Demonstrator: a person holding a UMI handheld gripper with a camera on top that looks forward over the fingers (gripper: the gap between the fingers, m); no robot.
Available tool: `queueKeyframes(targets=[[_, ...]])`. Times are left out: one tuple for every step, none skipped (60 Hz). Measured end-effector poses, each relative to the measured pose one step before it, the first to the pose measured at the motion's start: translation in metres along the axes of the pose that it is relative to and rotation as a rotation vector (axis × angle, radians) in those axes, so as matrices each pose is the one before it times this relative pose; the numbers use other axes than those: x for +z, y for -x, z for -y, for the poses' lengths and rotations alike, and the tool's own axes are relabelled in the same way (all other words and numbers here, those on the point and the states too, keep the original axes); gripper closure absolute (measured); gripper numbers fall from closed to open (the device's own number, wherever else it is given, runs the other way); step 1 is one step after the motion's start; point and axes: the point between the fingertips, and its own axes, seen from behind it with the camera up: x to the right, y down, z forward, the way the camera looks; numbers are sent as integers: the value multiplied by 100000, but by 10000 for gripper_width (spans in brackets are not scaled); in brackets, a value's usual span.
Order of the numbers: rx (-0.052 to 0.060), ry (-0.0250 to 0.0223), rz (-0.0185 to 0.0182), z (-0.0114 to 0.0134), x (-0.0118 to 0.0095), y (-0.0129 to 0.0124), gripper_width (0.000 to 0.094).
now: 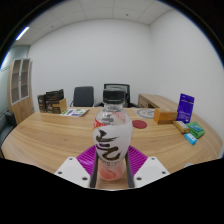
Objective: Pour water
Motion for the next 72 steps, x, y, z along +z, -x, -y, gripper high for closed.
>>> queueKeyframes(targets=[[168, 260, 189, -33, 53, -39, 522], [346, 179, 82, -42, 114, -134, 537], [341, 135, -8, 69, -76, 8, 553], [129, 89, -293, 61, -23, -58, 554], [-43, -148, -333, 108, -81, -54, 566], [-659, -173, -572, 35, 59, 5, 602], [-438, -261, -384, 131, -45, -58, 602], [-519, -193, -497, 163, -86, -106, 604], [-661, -27, -341, 164, -63, -124, 643], [-535, 314, -281, 135, -105, -119, 643], [-507, -221, -420, 276, -90, -200, 643], [-693, 35, -250, 239, -102, -155, 644], [-697, -78, -206, 345, -90, -235, 643], [-920, -214, -485, 333, -29, -266, 644], [-984, -172, -695, 362, -33, -342, 644], [-1104, -121, -946, 381, 8, -441, 643], [-1050, -381, -1127, 472, -36, -477, 643], [-1042, -452, -1265, 496, 11, -500, 643], [-1125, -343, -1319, 485, 65, -550, 643], [-1332, -257, -1293, 501, 132, -527, 644], [-1474, -229, -1246, 505, 182, -559, 644], [-1632, -241, -1241, 544, 217, -529, 644], [-1697, -174, -662, 636, 110, -938, 645], [-2195, -436, -1336, 574, 414, -619, 644], [-2676, -406, -1723, 484, 404, -444, 645], [-2873, -332, -1637, 527, 476, -698, 645], [-3158, -350, -1758, 508, 528, -678, 644], [-3388, -409, -1783, 505, 582, -658, 645], [-3510, -340, -1707, 487, 616, -654, 645], [-3564, -306, -1608, 467, 676, -634, 645], [-3366, -237, -1145, 440, 673, -933, 644], [-3706, -230, -1896, 403, 677, -457, 645], [-3787, -132, -1327, 380, 799, -497, 645], [-3995, -95, -1175, 312, 791, -484, 645], [-4133, -179, -1172, 351, 820, -486, 645], [-4213, -159, -1289, 334, 834, -424, 645], [-4432, 63, -1185, 198, 903, -508, 645], [-4627, 77, -1279, 261, 743, -509, 644], [-4323, -256, -1186, 342, 768, -371, 645], [-3980, -625, -1052, 441, 776, -308, 645], [-3869, -641, -838, 400, 744, -223, 645], [-4404, -189, -697, 254, 717, -159, 645], [-4592, -129, -650, 283, 757, -119, 645], [-4402, -204, -726, 312, 735, -175, 644], [-3986, -562, -767, 287, 911, -141, 644], [-4330, -237, -822, 158, 568, -194, 644], [-4943, -29, -910, 177, 626, -103, 645], [-5544, -17, -799, 240, 654, -65, 646], [-5603, -242, -609, 290, 590, 11, 647], [-5572, -369, -520, 279, 581, -1, 647], [-5564, -248, -500, 233, 555, 5, 646], [-5622, -110, -550, 175, 541, 38, 644], [-4947, -412, -514, 281, 723, 216, 647], [-4805, -379, -612, 222, 400, 24, 647], [-4215, -693, -320, 257, 377, 76, 647], [-4612, -460, -150, 157, 365, 182, 646], [-4841, -172, 135, 162, 347, 243, 647], [-4314, -187, 82, 202, 329, 249, 647], [-3642, -220, -120, 173, 279, 202, 647], [-3341, -248, -244, 171, 201, 162, 646], [-3519, -318, -171, 217, 216, 224, 646], [-3910, -598, -406, 346, 405, 346, 647], [-3603, -446, -168, 252, 104, 63, 646], [-3450, -487, -704, 208, 115, 44, 646], [-3294, -590, -908, 239, 116, -16, 646], [-3247, -792, -881, 307, 66, 8, 645], [-2988, -1020, -741, 335, 51, 54, 646], [-2406, -964, -563, 354, 47, 90, 646], [-1838, -994, -231, 290, 120, 121, 646], [-1012, -978, 374, 378, 85, 223, 646], [-714, -794, 539, 284, 32, 250, 647], [-509, -571, 671, 187, 26, 251, 647]])
